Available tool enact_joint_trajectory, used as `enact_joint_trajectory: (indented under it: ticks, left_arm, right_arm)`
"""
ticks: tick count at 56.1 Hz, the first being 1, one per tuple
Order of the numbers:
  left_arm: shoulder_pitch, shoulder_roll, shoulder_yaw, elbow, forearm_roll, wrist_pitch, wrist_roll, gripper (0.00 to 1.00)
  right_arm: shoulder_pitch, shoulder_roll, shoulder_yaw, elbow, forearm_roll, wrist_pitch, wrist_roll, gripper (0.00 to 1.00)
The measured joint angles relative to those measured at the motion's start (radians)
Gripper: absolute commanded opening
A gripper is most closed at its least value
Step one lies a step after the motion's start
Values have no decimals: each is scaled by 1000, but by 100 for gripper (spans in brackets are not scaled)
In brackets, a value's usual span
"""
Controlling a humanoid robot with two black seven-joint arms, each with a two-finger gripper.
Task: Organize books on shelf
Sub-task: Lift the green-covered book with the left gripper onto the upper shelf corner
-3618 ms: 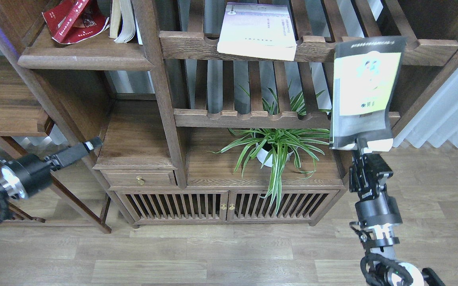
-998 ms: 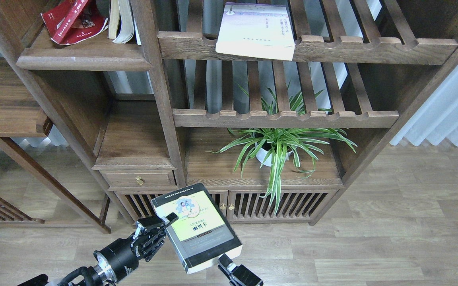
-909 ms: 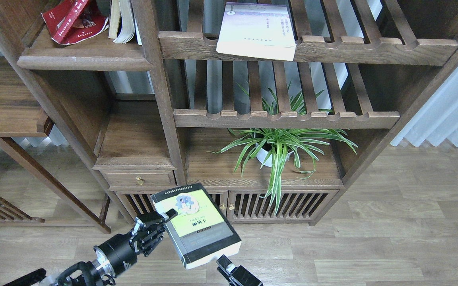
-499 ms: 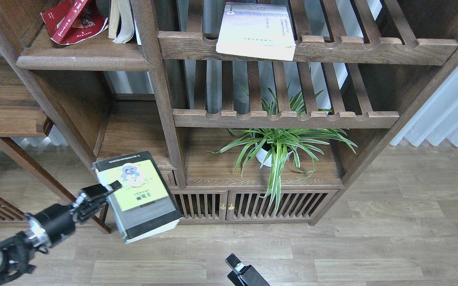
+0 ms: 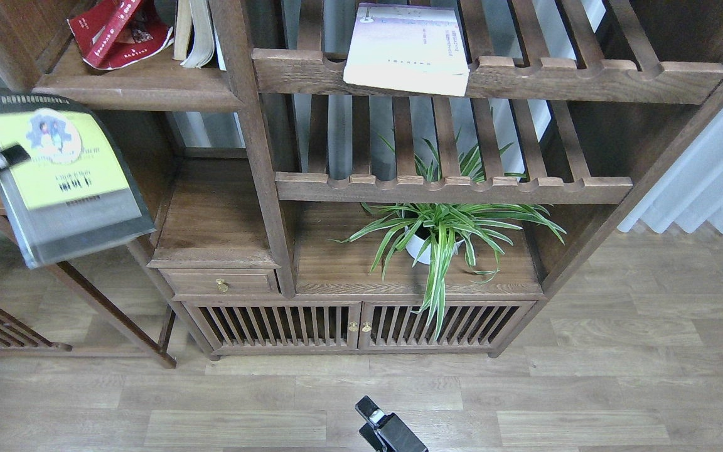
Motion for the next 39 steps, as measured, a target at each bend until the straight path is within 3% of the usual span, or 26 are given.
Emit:
enact_joint_trajectory:
  ticks: [20,39]
  left_arm:
    - [-376,-37,153,123,187,0,29,3]
    - [-555,-176,172,249,454,0,81,3]
  right_arm:
    - [-1,1,-2,0,-3,0,-1,99]
    - [-12,0,-3,1,-9,0,-1,99]
